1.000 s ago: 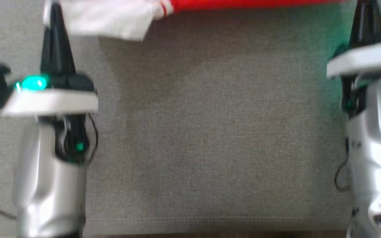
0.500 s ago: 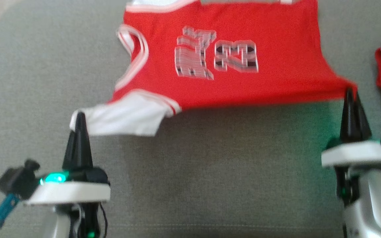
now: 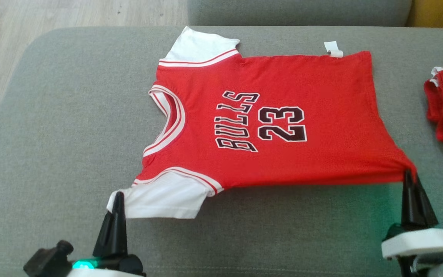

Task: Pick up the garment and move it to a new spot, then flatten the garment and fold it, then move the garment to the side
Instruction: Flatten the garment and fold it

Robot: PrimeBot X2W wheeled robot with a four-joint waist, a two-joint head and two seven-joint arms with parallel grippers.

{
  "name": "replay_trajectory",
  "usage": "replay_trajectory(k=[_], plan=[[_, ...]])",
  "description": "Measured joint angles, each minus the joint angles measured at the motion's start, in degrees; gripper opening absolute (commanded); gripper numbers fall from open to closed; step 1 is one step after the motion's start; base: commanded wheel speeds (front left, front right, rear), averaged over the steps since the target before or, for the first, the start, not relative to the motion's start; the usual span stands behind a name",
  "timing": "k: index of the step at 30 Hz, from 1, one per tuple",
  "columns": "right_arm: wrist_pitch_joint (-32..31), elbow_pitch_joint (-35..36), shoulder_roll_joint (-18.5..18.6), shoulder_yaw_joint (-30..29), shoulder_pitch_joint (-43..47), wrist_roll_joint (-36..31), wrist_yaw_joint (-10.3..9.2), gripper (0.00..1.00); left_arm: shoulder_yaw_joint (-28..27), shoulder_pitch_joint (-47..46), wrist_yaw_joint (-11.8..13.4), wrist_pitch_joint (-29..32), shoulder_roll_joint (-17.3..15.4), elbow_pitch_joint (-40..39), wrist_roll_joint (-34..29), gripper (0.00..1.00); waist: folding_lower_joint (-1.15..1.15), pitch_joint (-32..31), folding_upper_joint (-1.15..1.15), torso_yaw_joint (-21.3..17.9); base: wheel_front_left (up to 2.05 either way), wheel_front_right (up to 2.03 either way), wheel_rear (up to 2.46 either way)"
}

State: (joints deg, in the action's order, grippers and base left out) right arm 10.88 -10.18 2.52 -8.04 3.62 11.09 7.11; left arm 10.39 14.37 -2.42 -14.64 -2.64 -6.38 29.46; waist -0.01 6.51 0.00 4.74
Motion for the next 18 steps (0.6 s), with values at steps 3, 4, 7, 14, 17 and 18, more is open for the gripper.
replay_trajectory(k=[3, 4, 7, 14, 17, 18], plan=[[-2.0, 0.0, 0.0, -0.1, 0.8, 0.0, 0.00, 0.00, 0.1, 0.1, 0.3, 0.0, -0.1, 1.1, 0.0, 0.00, 0.01, 0.2, 0.00, 0.0, 0.00, 0.00, 0.00], [-2.4, -0.1, 0.0, -0.1, 0.6, 0.0, 0.00, 0.00, 0.2, 0.0, 0.3, 0.0, -0.1, 1.5, 0.0, 0.00, 0.01, 0.3, 0.00, 0.0, 0.00, 0.00, 0.00], [-3.6, -0.9, 0.0, 0.0, 0.4, -0.6, 0.00, 0.00, 0.5, -0.6, 0.3, 0.0, -0.1, 2.9, 0.0, 0.00, 0.01, 0.6, 0.00, -0.1, 0.00, 0.00, 0.00], [-7.8, -2.1, 0.0, 0.4, -0.9, -2.6, 0.00, 0.00, 1.4, -4.7, -0.2, 0.5, -0.3, 5.4, -0.1, 0.00, 0.01, 1.9, 0.00, -0.1, 0.00, 0.00, 0.00], [-10.3, -2.4, 0.0, 0.6, -2.7, -4.1, 0.00, 0.00, 2.1, -7.4, -0.5, 0.7, -0.3, 6.9, -0.3, 0.00, 0.01, 2.6, 0.00, -0.2, 0.00, 0.00, 0.00], [-11.1, -2.6, 0.0, 0.6, -3.3, -4.4, 0.00, 0.00, 2.3, -8.4, -0.7, 0.8, -0.3, 7.4, -0.6, 0.00, 0.01, 2.9, 0.00, -0.3, 0.00, 0.00, 0.00]])
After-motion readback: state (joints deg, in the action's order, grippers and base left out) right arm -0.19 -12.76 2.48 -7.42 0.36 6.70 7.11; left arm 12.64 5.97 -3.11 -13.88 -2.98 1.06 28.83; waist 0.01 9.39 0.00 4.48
